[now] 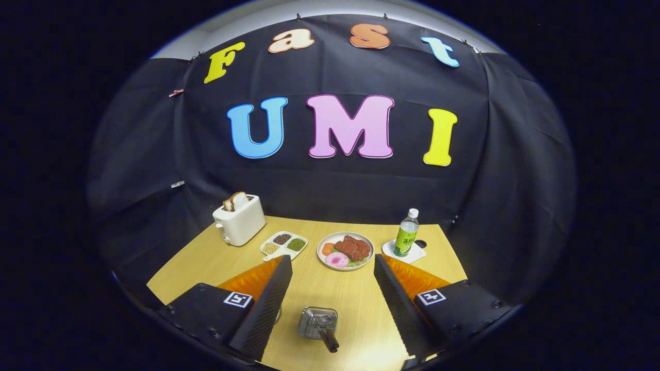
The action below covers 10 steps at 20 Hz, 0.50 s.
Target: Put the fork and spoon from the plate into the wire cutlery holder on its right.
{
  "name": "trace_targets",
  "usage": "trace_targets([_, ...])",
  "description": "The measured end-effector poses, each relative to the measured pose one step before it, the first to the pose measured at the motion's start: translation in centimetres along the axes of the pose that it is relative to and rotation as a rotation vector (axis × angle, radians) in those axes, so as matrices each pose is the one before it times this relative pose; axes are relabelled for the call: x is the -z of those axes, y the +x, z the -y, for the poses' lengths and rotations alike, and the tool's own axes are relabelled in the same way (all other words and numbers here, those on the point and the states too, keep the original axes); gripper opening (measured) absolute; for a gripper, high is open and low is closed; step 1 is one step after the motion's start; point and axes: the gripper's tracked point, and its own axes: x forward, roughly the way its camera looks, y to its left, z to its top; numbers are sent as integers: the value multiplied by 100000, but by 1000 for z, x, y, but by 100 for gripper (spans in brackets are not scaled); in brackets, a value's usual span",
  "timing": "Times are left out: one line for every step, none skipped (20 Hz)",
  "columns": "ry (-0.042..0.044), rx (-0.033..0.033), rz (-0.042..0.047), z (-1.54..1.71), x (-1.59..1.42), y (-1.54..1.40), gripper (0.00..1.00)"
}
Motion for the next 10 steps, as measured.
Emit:
trace_targets([-116, 199, 386, 19, -250, -122, 99])
trace_targets([-165, 49, 613, -24, -184, -107, 99])
trace_targets([4, 30, 389, -17, -58, -227, 99])
trace_targets([241, -215, 384, -69, -126, -240, 99])
trace_targets([73, -146, 313, -96, 9, -315, 99])
trace_targets([-403, 97, 5, 16, 85, -225, 99])
trace_targets([-266, 179, 111, 76, -55, -284, 99])
trace_targets([-12, -50, 202, -41, -17, -97, 99])
trace_targets([-4, 24, -67, -70, -24, -54, 99])
trace_targets([-181, -12, 420, -69, -180, -181, 99])
